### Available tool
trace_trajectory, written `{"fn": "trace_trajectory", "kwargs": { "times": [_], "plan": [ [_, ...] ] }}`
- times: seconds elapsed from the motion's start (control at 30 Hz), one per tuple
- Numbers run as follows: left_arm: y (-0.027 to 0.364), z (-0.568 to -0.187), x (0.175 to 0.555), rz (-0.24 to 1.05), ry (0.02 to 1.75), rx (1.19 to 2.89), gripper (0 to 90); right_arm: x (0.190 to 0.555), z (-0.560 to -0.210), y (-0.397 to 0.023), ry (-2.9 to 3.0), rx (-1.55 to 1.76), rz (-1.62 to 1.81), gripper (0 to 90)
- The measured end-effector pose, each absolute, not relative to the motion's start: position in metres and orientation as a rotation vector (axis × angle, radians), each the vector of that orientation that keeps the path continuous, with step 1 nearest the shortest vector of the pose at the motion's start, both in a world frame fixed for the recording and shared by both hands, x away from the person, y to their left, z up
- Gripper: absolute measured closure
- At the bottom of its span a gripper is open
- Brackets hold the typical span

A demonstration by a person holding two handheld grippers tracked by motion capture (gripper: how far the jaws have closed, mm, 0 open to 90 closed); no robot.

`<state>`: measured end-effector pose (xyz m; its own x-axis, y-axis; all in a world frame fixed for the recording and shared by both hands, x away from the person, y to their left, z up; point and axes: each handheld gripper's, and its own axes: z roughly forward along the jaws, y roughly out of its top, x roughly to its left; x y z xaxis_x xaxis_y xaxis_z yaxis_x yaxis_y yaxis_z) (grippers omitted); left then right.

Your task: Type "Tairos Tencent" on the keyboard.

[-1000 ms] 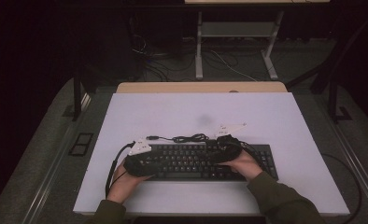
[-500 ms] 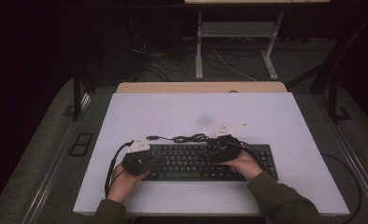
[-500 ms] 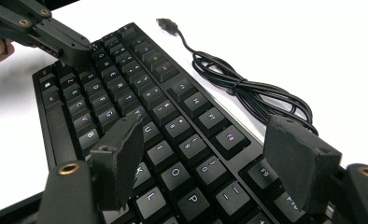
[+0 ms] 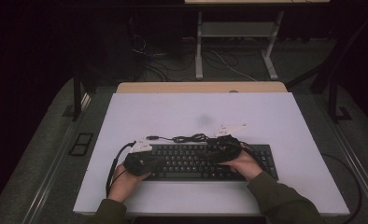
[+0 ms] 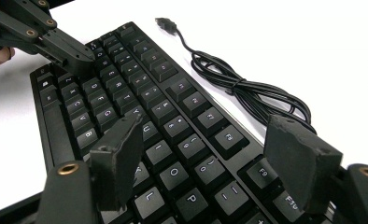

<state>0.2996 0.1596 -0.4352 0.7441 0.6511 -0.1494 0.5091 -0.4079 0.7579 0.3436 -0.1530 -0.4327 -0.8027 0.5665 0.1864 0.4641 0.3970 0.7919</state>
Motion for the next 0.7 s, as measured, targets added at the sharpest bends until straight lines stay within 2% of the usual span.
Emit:
{"fn": "trace_trajectory", "kwargs": {
  "times": [0.7],
  "plan": [
    [0.1587, -0.4372, 0.3002, 0.215, 0.858, 2.124, 88.1, 0.3434, -0.4331, -0.1526, 2.529, 0.933, 1.367, 28.4]
  ]
}}
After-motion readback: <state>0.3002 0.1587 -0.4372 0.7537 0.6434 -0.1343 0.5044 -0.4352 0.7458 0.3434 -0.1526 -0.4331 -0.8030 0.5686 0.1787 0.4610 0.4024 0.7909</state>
